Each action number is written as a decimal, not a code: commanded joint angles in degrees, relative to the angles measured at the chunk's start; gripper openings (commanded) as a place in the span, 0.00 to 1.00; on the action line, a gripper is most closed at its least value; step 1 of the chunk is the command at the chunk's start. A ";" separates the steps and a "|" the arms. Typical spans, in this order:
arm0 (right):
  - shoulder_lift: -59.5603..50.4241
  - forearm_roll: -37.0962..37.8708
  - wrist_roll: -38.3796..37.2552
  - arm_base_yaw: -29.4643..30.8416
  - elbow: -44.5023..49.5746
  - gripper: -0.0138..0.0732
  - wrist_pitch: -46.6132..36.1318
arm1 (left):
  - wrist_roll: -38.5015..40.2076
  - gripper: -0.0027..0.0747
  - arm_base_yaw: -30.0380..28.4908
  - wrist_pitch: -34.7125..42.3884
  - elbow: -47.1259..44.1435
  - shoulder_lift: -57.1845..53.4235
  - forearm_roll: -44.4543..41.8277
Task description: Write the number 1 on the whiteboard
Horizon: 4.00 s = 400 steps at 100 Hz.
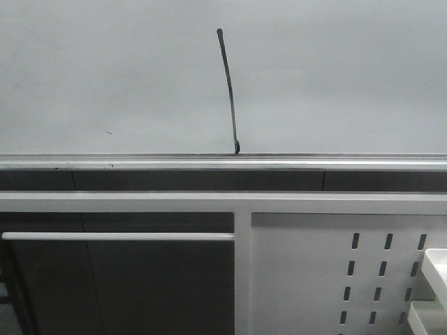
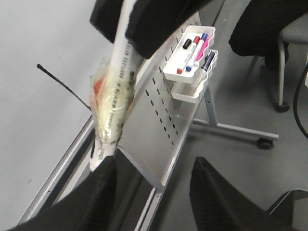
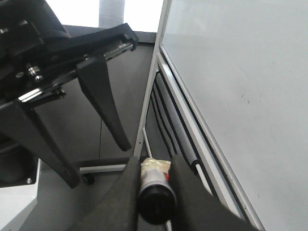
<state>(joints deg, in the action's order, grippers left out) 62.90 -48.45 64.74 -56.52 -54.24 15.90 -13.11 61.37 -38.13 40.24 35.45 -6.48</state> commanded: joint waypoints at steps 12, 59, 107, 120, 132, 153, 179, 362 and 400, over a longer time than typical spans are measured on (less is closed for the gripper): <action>-0.80 -0.01 0.19 0.59 -2.27 0.07 4.38 | -0.15 0.44 0.42 3.41 2.19 0.33 -1.05; -0.80 -0.01 0.56 -2.27 -4.75 0.07 7.03 | 0.10 0.44 0.42 2.02 2.19 1.42 3.55; -0.76 0.12 0.56 -2.68 -5.91 0.07 9.76 | 0.10 0.43 0.42 4.55 2.19 3.71 3.55; -0.76 0.12 0.56 -2.68 -5.91 0.07 9.85 | 0.10 0.32 0.42 4.53 2.19 3.71 3.70; -0.76 0.12 0.56 -2.68 -5.91 0.07 9.98 | 0.10 0.21 0.42 4.53 2.19 3.71 4.63; -0.25 0.39 0.56 -2.68 -5.91 0.07 11.80 | 0.10 0.13 0.42 4.90 2.19 3.71 5.84; 0.82 0.39 0.56 -2.68 -5.91 0.07 12.34 | 0.10 0.26 0.42 5.45 2.19 3.71 7.65; -17.46 2.26 -5.93 8.76 -1.47 0.09 12.71 | 0.46 0.01 -0.32 57.33 -10.86 16.05 22.85; -33.63 14.62 -22.64 13.51 16.94 0.11 7.96 | -0.15 0.01 -4.71 75.52 -10.86 31.83 33.57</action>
<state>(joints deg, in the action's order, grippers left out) 31.36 -35.46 45.58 -44.57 -38.60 26.60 -13.18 57.05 29.41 27.92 66.94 26.58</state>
